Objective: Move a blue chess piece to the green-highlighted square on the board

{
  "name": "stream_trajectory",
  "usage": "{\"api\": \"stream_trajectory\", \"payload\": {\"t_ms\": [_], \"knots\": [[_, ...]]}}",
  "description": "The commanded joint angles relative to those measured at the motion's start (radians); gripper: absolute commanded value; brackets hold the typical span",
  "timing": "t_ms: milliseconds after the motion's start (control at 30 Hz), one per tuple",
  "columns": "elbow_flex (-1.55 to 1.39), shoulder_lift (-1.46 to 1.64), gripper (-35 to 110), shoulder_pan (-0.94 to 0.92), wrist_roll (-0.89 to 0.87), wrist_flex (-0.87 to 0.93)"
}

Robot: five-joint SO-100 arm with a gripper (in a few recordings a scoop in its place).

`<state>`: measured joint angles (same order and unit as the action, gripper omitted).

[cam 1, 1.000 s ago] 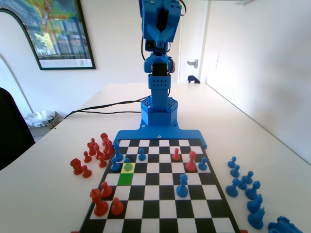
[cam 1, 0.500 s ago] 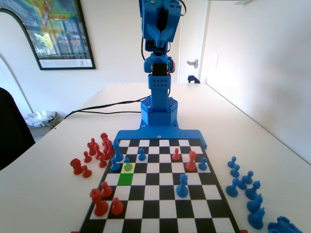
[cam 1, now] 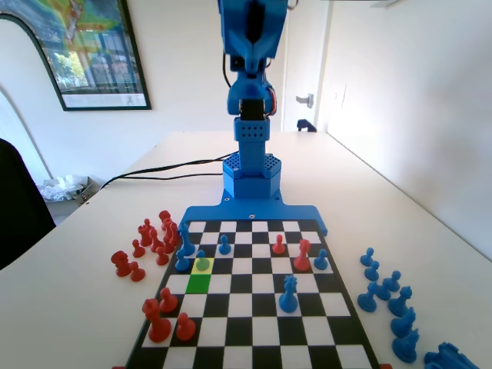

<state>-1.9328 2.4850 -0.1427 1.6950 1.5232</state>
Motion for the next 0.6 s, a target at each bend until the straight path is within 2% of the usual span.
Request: {"api": "stream_trajectory", "payload": {"t_ms": [0,367,567], "knots": [[0.1,-0.14,1,-0.052,0.025,-0.038],[0.091,-0.417,1,-0.199,0.086,-0.161],[0.015,-0.463,1,-0.232,-0.035,-0.259]]}}
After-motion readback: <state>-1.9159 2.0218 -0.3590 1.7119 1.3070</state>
